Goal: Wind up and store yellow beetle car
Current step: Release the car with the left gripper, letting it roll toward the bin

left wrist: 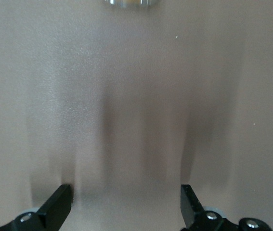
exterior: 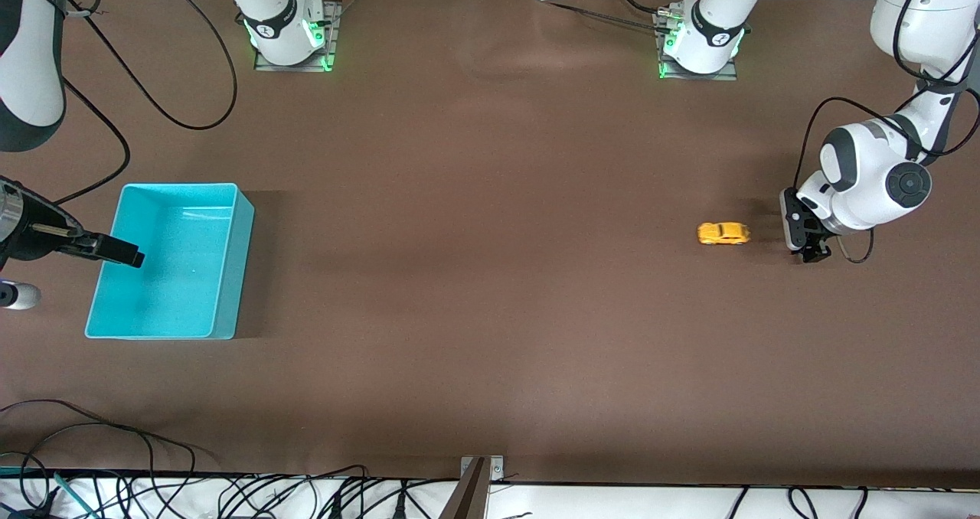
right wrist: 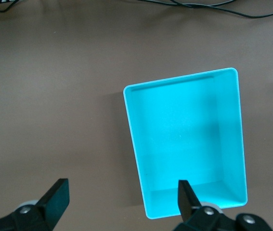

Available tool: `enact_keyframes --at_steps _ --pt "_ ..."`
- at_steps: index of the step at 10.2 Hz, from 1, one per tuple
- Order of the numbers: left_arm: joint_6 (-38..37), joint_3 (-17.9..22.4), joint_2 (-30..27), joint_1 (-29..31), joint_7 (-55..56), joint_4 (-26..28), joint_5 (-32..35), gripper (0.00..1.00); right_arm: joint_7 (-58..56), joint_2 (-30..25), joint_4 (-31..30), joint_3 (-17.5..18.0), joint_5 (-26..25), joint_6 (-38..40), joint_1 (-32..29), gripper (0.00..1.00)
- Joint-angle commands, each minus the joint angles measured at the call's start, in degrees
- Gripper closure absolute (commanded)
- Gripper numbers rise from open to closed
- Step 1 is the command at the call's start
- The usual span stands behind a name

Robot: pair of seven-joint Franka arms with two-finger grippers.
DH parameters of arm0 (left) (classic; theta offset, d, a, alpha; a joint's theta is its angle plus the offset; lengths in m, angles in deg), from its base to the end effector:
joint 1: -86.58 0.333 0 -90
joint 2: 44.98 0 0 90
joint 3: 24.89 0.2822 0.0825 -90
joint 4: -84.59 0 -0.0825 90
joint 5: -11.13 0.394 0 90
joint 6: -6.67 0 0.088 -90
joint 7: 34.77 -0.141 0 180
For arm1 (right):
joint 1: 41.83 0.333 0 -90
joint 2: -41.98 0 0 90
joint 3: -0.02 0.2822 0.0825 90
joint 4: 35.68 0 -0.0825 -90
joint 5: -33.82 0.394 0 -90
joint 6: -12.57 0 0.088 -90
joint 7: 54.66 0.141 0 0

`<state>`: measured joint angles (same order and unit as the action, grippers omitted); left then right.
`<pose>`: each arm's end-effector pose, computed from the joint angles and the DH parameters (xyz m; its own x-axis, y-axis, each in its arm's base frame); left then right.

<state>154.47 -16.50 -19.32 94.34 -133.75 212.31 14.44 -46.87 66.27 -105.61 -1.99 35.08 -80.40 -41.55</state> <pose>0.4991 0.1528 0.0902 0.0593 -0.9956 -0.0729 -0.9917 -0.0671 0.1093 0.6750 -0.0134 0.4668 0.9862 -0.1638 -0.0224 -0.1639 -0.9865 -0.0045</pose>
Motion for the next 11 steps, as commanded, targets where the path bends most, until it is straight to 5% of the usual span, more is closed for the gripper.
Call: enact_keyframes --at_steps 1,5,11 --pt "-0.3 0.0 0.6 0.2 1.2 -1.1 0.9 0.0 -0.1 -0.8 -1.1 0.2 -0.1 -0.3 0.2 0.0" --pt "-0.3 0.0 -0.5 0.3 1.5 -0.6 1.0 0.0 -0.2 -0.8 -1.2 0.2 -0.4 -0.2 0.2 0.0" --pt "-7.7 0.0 -17.6 -0.3 1.4 1.9 1.2 0.0 -3.7 -0.8 -3.3 0.3 -0.8 0.8 1.3 0.0"
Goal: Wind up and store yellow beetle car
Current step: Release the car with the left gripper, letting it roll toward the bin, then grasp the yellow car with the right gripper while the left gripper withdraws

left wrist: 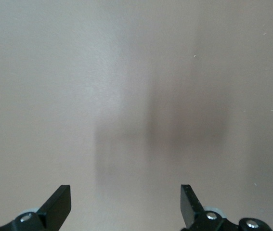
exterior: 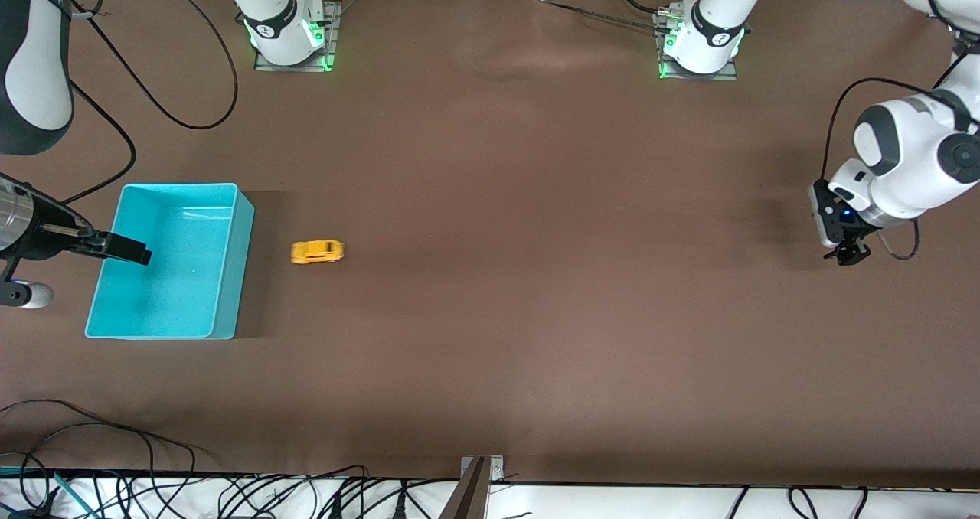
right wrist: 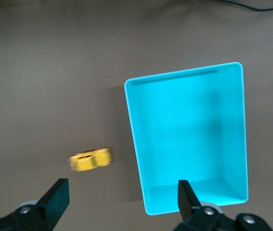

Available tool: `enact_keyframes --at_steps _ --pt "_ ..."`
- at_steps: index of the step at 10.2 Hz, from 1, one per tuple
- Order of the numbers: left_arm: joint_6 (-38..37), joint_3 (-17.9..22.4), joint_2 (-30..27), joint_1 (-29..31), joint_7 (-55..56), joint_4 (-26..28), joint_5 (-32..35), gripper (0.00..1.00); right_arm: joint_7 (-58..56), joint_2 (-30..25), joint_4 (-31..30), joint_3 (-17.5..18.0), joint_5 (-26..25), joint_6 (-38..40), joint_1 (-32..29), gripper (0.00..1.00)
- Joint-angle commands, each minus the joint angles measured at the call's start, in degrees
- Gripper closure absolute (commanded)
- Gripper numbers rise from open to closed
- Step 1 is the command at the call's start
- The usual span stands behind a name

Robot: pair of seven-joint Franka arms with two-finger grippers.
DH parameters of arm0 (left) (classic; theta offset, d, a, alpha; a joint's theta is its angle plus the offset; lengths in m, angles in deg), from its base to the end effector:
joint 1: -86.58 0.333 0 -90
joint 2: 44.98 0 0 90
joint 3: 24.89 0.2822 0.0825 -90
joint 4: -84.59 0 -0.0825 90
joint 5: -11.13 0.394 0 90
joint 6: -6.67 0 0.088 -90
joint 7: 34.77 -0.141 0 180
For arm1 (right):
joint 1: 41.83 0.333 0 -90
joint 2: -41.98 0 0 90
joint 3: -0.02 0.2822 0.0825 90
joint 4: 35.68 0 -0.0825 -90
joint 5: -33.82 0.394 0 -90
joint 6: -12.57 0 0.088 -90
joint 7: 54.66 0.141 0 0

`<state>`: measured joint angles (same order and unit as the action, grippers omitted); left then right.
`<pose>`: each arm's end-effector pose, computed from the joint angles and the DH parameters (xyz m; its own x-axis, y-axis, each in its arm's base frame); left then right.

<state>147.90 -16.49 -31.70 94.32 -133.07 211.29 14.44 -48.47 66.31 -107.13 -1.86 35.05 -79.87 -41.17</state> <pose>0.5303 0.1570 0.2024 0.0880 -0.9934 -0.0731 -0.9961 -0.0874 -0.0114 0.6713 -0.0078 0.4528 0.9901 -0.1277 -0.0586 -0.1280 -0.9918 -0.0015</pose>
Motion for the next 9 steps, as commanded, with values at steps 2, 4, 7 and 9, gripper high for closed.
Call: enact_keyframes --at_steps 2,4,7,9 --pt "-2.8 -0.1 -10.6 -1.3 0.8 3.6 1.1 0.0 -5.7 -1.4 -4.9 0.4 -0.8 0.2 2.3 0.0" --pt "-3.4 -0.1 -15.3 -2.3 0.6 3.0 1.1 0.0 -12.9 -1.0 -7.0 0.4 -0.8 0.0 4.0 0.0" --pt "-13.0 -0.3 -20.7 -4.0 0.8 -2.6 -2.2 0.0 -33.5 0.4 -11.5 0.4 -0.8 -4.1 6.1 0.0" --pt "-20.5 -0.1 -20.6 -4.2 2.6 -8.5 -4.7 0.0 -50.1 0.4 -15.1 0.4 -0.8 -10.8 6.2 0.0"
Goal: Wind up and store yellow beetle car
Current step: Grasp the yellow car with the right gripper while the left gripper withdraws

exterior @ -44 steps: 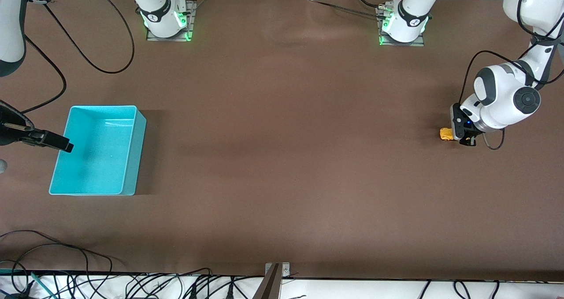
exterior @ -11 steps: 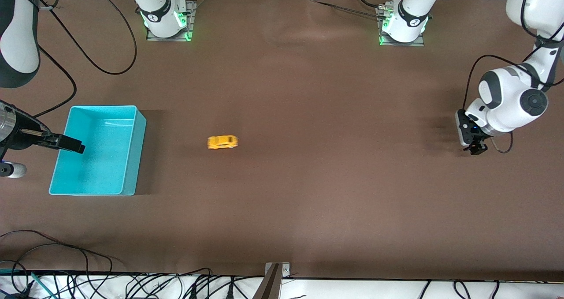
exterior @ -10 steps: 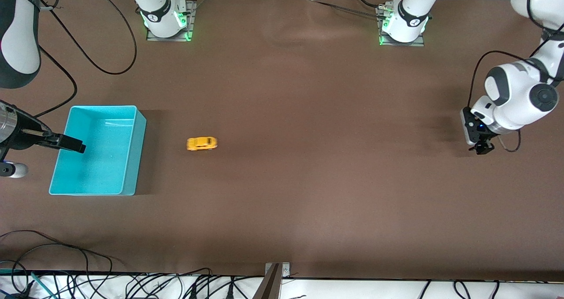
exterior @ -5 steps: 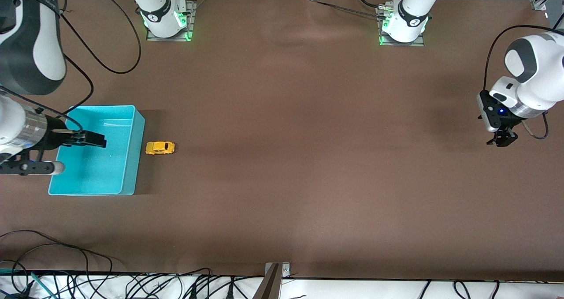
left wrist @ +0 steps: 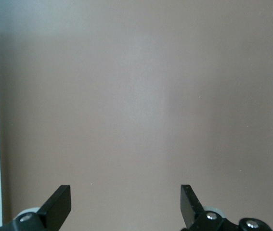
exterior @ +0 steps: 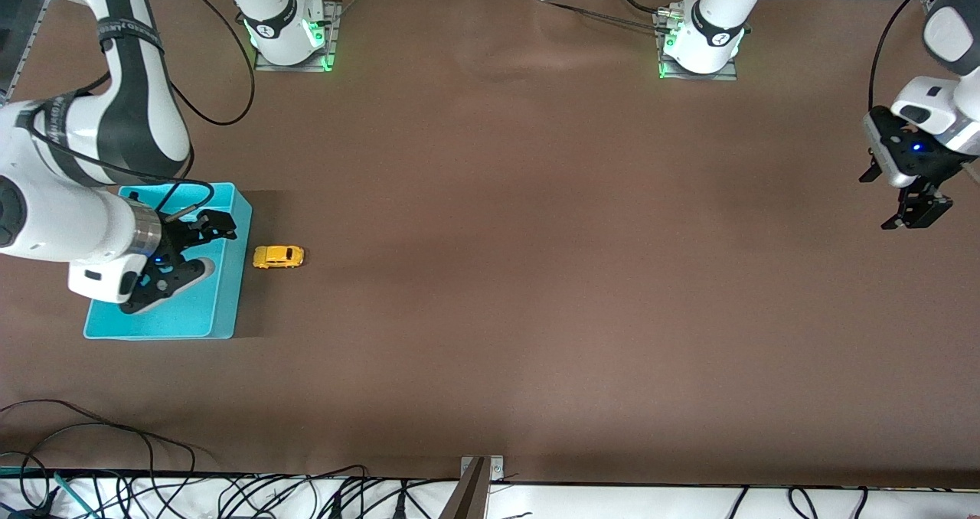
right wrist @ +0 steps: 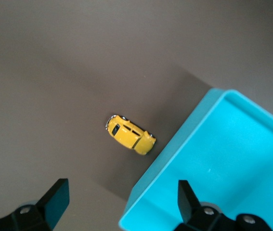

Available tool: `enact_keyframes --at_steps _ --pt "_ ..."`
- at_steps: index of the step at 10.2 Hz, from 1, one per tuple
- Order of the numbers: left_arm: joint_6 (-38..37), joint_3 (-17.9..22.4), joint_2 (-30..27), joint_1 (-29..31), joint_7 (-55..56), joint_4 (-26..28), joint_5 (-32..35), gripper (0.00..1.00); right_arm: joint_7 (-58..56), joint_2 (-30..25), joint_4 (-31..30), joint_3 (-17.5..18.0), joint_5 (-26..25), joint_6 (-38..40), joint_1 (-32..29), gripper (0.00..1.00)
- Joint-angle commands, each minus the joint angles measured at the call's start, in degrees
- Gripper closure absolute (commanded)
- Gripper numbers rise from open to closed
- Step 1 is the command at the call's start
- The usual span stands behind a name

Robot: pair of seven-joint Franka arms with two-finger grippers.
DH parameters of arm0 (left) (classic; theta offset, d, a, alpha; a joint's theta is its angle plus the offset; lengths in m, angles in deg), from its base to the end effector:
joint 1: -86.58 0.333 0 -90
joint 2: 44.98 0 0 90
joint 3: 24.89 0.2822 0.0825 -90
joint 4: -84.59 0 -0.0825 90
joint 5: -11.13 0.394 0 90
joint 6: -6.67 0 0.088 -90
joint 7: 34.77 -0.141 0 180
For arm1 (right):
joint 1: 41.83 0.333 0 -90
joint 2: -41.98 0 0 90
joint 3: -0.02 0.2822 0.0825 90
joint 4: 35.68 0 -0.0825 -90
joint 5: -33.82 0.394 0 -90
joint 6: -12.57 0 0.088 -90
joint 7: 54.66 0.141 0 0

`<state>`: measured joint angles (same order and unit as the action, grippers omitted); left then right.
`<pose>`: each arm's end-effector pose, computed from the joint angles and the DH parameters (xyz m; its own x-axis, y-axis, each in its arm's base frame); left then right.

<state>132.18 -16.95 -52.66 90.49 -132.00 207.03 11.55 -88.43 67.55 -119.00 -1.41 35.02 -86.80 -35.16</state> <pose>0.5373 0.1140 0.4108 0.0784 -0.9969 -0.0116 -0.9798 -0.0749 -0.1853 0.6560 0.0646 0.3489 0.7683 0.6263 -0.1323 0.6184 -0.7796 -0.0994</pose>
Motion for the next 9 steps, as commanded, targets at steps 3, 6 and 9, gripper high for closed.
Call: enact_keyframes --at_steps 3,6,9 --pt "-21.6 -0.4 0.5 -2.0 20.0 -16.0 -1.3 0.0 -26.6 -0.9 -11.3 1.4 -0.6 -14.6 0.3 0.0" --pt "-33.3 -0.8 0.6 -2.2 30.6 -25.6 -0.9 0.0 -37.5 2.1 -12.7 1.6 -0.7 -17.9 0.3 0.0" --pt "-42.6 -1.2 1.1 -2.6 44.5 -32.3 -0.8 0.0 -44.6 2.4 -19.5 1.6 -0.6 -25.8 0.2 0.0"
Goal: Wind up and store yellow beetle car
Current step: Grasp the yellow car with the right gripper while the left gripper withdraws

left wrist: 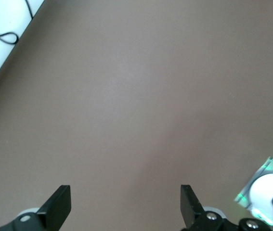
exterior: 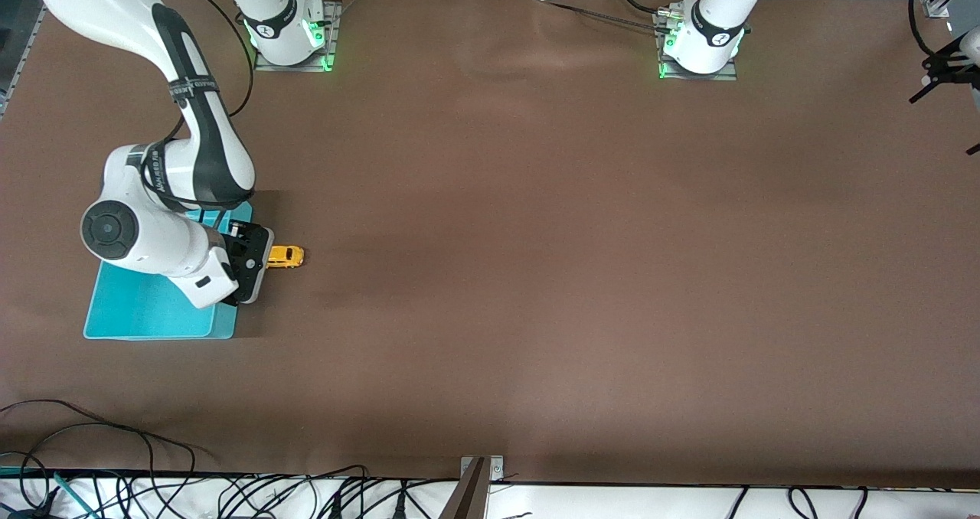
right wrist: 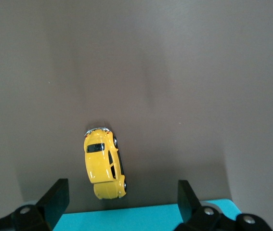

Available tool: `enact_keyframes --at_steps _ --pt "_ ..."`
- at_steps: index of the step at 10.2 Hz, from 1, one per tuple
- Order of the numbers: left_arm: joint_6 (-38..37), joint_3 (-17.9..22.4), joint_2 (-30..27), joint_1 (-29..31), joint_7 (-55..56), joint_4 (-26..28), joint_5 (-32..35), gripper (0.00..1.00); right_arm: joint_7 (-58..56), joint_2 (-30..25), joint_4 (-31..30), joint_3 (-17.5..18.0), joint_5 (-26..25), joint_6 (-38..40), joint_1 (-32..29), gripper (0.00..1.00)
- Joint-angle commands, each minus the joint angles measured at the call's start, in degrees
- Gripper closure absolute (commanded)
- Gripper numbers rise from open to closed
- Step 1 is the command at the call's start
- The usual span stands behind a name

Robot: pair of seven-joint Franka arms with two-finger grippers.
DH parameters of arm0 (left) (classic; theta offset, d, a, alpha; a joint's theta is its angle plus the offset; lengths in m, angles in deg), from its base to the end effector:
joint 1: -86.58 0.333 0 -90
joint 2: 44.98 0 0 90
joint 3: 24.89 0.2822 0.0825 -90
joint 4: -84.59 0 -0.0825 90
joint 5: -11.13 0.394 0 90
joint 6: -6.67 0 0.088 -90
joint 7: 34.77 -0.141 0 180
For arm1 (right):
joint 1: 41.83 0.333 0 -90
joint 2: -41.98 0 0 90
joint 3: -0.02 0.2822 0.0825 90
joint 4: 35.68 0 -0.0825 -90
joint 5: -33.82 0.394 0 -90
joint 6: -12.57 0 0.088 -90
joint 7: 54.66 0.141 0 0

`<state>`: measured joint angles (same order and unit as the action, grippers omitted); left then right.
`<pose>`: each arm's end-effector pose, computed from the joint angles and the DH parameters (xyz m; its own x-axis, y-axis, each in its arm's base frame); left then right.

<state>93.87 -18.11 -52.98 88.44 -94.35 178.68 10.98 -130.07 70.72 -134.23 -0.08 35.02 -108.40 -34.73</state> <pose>0.5144 0.0815 0.5933 0.6290 -0.7770 0.0257 -0.7771 -0.6293 -0.0062 0.6384 0.0800 0.2179 0.1429 0.9897 -0.0124 0.9835 -0.1434 -0.1106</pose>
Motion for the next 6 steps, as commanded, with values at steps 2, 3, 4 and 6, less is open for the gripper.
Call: enact_keyframes --at_steps 2,3,4,6 --pt "-9.5 -1.1 4.2 -0.7 17.9 -8.3 -0.2 0.0 -4.7 -1.1 -9.8 0.3 -0.4 -11.3 -0.2 0.0" --pt "-10.1 -2.1 4.4 -0.7 21.9 -8.7 -0.2 0.0 -5.0 -1.2 -11.8 0.2 -0.4 -14.4 -0.3 0.0" --pt "-10.8 -3.3 4.4 -0.6 26.9 -8.8 -0.2 0.0 -6.0 -1.2 -12.5 0.2 -0.4 -15.3 -0.3 0.0" --pt "-11.7 -5.0 4.6 -0.7 39.1 -9.3 -0.3 0.0 -6.8 -1.3 -14.5 0.2 -0.4 -17.4 -0.3 0.0"
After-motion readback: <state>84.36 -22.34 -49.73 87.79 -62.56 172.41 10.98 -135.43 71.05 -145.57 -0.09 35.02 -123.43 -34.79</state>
